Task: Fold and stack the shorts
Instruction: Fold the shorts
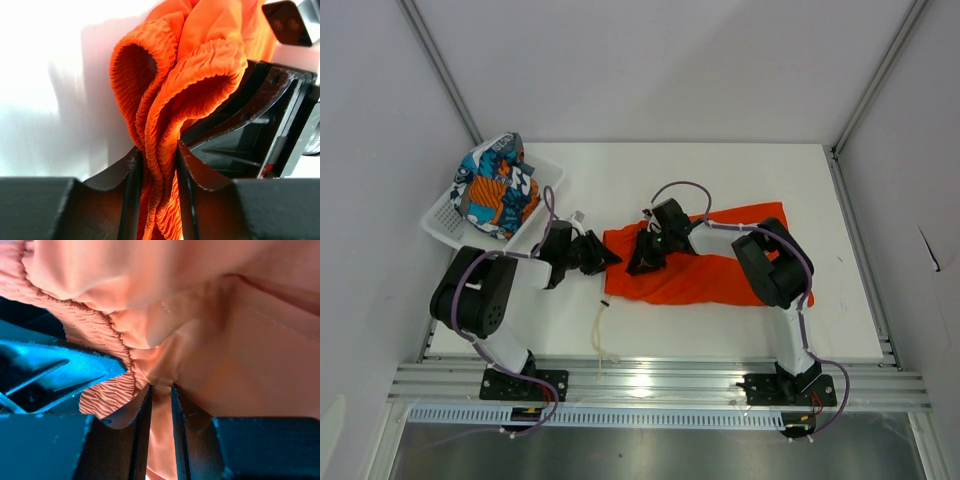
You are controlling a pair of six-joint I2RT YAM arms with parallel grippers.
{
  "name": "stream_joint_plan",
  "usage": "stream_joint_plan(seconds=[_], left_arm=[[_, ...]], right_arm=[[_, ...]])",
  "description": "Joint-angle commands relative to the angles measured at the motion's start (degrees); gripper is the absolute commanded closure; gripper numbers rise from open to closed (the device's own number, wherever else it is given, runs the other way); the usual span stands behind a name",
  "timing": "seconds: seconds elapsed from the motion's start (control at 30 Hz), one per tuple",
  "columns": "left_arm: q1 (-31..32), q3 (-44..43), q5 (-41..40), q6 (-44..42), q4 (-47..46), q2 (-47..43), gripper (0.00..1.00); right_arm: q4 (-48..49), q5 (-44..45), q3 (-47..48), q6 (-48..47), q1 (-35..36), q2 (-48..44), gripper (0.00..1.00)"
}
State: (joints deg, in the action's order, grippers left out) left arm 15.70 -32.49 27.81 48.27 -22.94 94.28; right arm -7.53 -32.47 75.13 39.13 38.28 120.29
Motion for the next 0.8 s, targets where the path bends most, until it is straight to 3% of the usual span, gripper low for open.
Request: stream_joint_plan(seconds=[0.0,0.17,0.4,0.63,0.77], left_arm=[[0.29,-2.75,2.07,2.35,-7.64,1.52,0.7],[0.2,-5.04,1.11,1.56,-4.4,2.05,1.0],[-1.02,-9.08,-3.63,-3.0,8.6,-0.05,1.0],[-1.38,-18.2,-13.11,-9.5,30.36,-5.76,1.0],[-1.38,-23.93,-17.61,-12.84,40.5,-7.7,1.0]], right_arm=[[1.81,-0.93,-1.57,0.94,0.83,-1.81,0.75],[2.43,-1.28,-2.27,1.21,0.92,-2.69,0.75],[0.32,4.07,-6.92,-0.55,-2.24,-12.7,0.73],[4.54,7.95,-19.75,0.59,-8.83,-26.68,0.74],[2.96,6.46,-21.95,-0.55,-10.24,-26.69,0.92]])
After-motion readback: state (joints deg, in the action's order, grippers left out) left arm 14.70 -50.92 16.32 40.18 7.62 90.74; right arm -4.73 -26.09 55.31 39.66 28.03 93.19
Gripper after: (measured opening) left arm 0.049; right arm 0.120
